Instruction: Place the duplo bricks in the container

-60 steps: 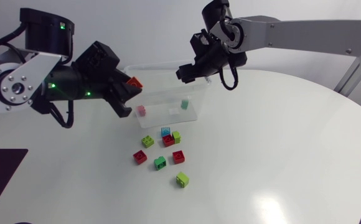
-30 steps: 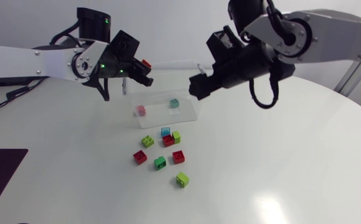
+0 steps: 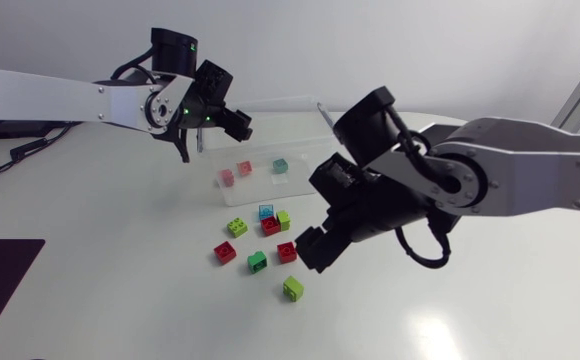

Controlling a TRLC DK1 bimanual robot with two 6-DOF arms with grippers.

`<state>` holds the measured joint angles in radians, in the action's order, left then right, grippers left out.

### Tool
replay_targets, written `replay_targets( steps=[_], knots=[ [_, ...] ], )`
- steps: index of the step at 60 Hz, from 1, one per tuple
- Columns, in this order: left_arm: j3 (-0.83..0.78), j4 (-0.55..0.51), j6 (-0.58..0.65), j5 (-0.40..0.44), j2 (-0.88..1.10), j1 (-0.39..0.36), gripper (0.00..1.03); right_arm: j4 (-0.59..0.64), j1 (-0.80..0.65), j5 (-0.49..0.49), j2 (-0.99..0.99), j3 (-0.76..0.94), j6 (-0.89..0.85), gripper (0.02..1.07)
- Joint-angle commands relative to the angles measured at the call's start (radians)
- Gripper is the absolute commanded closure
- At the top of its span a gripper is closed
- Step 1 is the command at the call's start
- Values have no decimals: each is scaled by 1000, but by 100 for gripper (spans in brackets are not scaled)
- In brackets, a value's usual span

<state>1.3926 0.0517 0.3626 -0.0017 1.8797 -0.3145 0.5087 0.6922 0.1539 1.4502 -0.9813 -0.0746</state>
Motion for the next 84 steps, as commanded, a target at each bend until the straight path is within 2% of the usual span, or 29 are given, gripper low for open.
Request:
replay_targets(
  steps=[1, 10, 16, 22, 27, 35, 42, 52, 71, 77, 84],
  knots=[
    [-3, -6, -25, -4, -76, 22, 10, 21, 32, 4, 47, 33, 6, 17],
    [-90, -116, -14, 0, -251, 25, 8, 42, 70, 1, 111, 32, 7, 18],
    [-138, -234, 7, 19, -349, 26, 8, 45, 99, -16, 162, 21, 12, 18],
    [-188, -337, 35, 52, -439, 29, 8, 45, 113, -31, 211, 3, 18, 25],
    [-247, -380, 59, 66, -514, 29, 8, 45, 125, -39, 245, -14, 16, 27],
    [-357, -475, 122, 85, -613, 17, 8, 45, 136, -57, 291, -51, 22, 40],
    [-460, -493, 168, 92, -648, -1, 8, 45, 138, -70, 320, -74, 22, 45],
    [-566, -495, 214, 95, -637, -26, 8, 67, 139, -79, 357, -105, 24, 45],
    [-595, -495, 222, 106, -521, -95, 9, 117, 135, -79, 424, -152, 29, 53],
    [-593, -495, 219, 106, -481, -110, 9, 122, 136, -79, 446, -155, 29, 58],
    [-589, -490, 220, 106, -430, -124, 9, 122, 132, -79, 450, -155, 29, 69]
  ],
)
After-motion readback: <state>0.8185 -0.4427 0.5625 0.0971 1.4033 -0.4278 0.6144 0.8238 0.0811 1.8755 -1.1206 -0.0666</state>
